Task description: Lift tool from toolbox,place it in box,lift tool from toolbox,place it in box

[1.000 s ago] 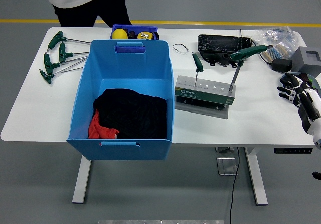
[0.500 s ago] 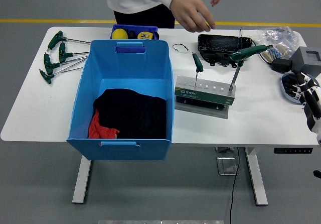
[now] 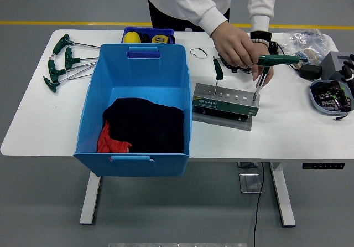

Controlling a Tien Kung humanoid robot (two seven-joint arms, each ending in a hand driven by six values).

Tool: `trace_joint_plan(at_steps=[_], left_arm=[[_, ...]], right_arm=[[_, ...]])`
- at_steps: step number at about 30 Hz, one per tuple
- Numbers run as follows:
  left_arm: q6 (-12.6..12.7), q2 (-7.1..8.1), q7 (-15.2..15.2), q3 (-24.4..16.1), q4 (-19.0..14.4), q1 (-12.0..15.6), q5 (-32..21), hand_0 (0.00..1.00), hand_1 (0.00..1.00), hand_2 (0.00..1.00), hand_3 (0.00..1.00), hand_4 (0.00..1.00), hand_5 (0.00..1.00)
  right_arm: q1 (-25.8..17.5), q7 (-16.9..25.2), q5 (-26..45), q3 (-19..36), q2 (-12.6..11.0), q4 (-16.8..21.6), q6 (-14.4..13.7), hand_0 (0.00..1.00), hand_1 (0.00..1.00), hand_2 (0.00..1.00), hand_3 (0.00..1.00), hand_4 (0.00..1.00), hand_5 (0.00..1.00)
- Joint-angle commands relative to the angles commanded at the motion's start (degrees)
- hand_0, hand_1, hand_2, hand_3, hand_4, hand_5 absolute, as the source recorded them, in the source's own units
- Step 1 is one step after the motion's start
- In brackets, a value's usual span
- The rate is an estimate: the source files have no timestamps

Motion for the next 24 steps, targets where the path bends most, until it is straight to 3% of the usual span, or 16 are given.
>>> trace_joint_plan(at_steps=[1,6,7,12,13,18,19,24], left_arm=[[0.0,0.0,0.0,0.02,0.0,0.0,-0.02,0.533,0.521,0.573,0.763,0.82,0.775],[0.0,-0.04,0.03,0.07,0.0,0.02,-0.06,0.533,0.521,0.573,0.763,0.82,0.775],[0.0,-0.04,0.02,0.11,0.0,0.03,-0.1,0.532,0.521,0.573,0.763,0.82,0.774],[0.0,-0.03,0.07,0.28,0.0,0.05,-0.16,0.532,0.521,0.573,0.763,0.82,0.774],[0.0,-0.03,0.09,0.3,0.0,0.05,-0.13,0.532,0.52,0.572,0.763,0.82,0.776],[-0.01,0.0,0.19,0.77,0.0,-0.08,-0.25,0.532,0.52,0.572,0.763,0.82,0.776],[-0.01,0.01,0.19,0.92,0.0,-0.12,-0.36,0.531,0.519,0.57,0.763,0.82,0.776],[0.01,0.05,0.16,1.38,0.0,-0.24,-0.76,0.531,0.519,0.57,0.763,0.82,0.776]], right_arm=[[0.27,0.31,-1.48,-0.13,-0.5,0.04,-0.09,0.88,0.842,0.908,0.939,0.998,0.56],[2.94,0.89,-12.14,-1.82,-4.58,0.28,-1.16,0.88,0.842,0.908,0.939,0.998,0.56],[3.68,0.77,-14.36,-2.6,-5.47,0.37,-1.33,0.938,0.886,0.95,0.982,0.998,0.484],[7.95,-0.64,-25.64,-7.64,-9.48,0.64,-0.68,0.938,0.886,0.95,0.982,0.998,0.484],[9.05,-0.91,-27.2,-8.87,-10.23,0.57,-0.48,0.991,0.912,0.964,0.998,0.998,0.467],[15.92,-2.66,-30.67,-15.93,-13.87,-1.12,0.8,0.991,0.912,0.964,0.998,0.998,0.467],[17.34,-3.36,-31.04,-17.26,-14.3,-1.54,1.36,0.967,0.887,0.91,0.956,0.998,0.512],[23.93,-6.82,-32.31,-23.27,-15.19,-4.26,4.91,0.967,0.887,0.91,0.956,0.998,0.512]])
